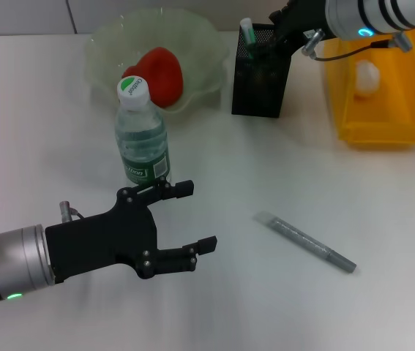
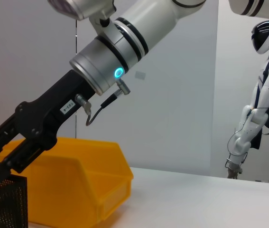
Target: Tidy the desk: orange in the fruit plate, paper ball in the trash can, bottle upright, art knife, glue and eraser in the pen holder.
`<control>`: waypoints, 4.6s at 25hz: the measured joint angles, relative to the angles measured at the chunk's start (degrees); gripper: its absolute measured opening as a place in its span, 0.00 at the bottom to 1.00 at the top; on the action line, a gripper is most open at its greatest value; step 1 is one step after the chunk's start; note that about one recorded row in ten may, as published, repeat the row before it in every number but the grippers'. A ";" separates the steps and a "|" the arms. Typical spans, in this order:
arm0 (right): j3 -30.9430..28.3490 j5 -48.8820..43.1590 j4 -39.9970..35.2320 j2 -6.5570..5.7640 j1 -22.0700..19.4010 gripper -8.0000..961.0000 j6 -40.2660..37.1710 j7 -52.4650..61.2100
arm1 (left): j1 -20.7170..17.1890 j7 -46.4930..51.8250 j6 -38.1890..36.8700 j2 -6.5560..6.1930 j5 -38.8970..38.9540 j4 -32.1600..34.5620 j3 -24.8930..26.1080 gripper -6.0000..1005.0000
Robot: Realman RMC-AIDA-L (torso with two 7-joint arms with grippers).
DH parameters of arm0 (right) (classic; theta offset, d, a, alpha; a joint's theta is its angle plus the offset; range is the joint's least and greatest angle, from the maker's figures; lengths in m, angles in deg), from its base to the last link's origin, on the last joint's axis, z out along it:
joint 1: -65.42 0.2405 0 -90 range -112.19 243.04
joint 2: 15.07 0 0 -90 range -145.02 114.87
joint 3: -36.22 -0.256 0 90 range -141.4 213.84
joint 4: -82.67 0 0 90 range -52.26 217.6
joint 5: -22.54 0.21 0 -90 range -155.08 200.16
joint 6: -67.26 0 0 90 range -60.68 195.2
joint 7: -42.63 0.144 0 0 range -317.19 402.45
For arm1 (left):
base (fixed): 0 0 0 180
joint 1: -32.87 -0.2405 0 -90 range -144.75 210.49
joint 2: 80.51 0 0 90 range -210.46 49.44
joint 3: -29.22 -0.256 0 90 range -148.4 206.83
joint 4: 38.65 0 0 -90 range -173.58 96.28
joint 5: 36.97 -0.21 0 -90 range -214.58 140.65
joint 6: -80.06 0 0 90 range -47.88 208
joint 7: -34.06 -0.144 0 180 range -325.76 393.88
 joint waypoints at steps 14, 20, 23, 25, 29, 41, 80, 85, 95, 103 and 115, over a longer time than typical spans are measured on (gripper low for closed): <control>1.39 -4.93 -30.01 0.18 -5.48 0.86 -42.27 20.87 | 0.00 0.26 -0.98 -0.20 -0.02 0.05 0.18 0.86; 8.34 -5.05 -28.83 0.34 -7.14 0.85 -46.99 25.40 | -0.14 0.20 -0.98 -0.20 -0.17 0.01 0.18 0.86; 11.78 -5.16 -26.75 0.36 -7.97 0.85 -46.32 27.21 | -0.44 -0.01 -0.98 -0.20 -0.16 0.01 0.18 0.86; 14.15 -5.18 -25.68 0.32 -8.54 0.85 -45.37 28.46 | -0.48 -0.05 -0.97 -0.20 -0.10 0.03 0.19 0.86; 17.84 -5.72 -25.17 0.18 -9.69 0.85 -43.59 30.08 | -0.49 -0.03 -0.96 -0.29 -0.14 0.12 0.52 0.86; 21.67 -6.05 -17.96 0.23 -9.42 0.76 -38.45 32.11 | -0.52 -0.14 -1.00 -0.21 -0.35 0.14 0.91 0.86; 23.05 -3.18 -13.10 0.18 -8.44 0.10 -35.41 31.33 | -0.49 -0.27 -1.34 -0.20 -0.35 0.13 0.89 0.86; 22.09 -3.02 -13.04 0.15 -8.48 0.07 -35.77 31.26 | -0.37 -0.27 -1.50 -0.20 -0.35 0.13 0.89 0.86; 22.49 -3.02 -11.69 0.14 -8.06 0.26 -35.46 31.17 | -0.26 -0.27 -1.46 -0.20 -0.39 0.14 0.89 0.86; 23.01 -3.02 -11.09 0.21 -7.83 0.16 -35.89 31.08 | -0.39 -0.26 -1.22 -0.20 -0.44 0.13 0.89 0.86; 8.42 -3.09 -32.50 0.05 -17.63 0.14 -31.52 27.66 | -0.48 -0.27 -1.45 -0.19 -0.44 0.13 0.89 0.86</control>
